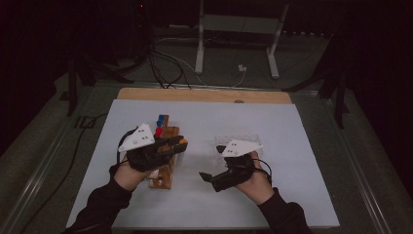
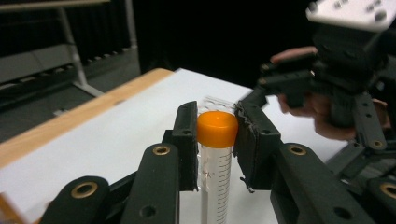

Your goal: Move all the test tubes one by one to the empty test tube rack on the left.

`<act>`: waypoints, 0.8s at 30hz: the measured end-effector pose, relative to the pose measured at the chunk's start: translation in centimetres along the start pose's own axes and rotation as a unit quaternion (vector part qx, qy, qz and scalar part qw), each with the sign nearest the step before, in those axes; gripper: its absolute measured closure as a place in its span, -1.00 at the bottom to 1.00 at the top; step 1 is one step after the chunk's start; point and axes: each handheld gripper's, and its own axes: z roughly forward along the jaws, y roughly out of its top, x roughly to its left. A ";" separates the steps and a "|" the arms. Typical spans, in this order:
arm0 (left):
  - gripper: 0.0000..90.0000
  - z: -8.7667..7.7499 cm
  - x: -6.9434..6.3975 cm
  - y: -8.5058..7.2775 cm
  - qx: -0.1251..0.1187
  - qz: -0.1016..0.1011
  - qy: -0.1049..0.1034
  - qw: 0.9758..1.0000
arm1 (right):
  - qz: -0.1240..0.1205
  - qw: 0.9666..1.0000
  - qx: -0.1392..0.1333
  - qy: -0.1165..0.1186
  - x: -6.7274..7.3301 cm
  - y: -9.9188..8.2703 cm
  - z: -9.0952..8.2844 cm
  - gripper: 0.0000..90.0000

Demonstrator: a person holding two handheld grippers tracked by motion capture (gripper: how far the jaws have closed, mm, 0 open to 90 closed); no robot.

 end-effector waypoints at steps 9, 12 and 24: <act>0.60 -3.1 1.3 -0.1 -0.023 -0.008 0.042 0.999 | 0.012 0.999 -0.029 -0.008 -0.3 0.2 -0.9 -1.00; 0.60 -3.8 1.7 -0.6 -0.023 -0.012 0.055 0.998 | 0.011 0.999 -0.029 -0.007 -0.3 0.2 -1.0 -1.00; 0.60 -4.8 2.9 -2.8 -0.019 -0.038 0.084 0.996 | 0.007 1.000 -0.024 -0.006 -0.3 0.4 -0.8 -1.00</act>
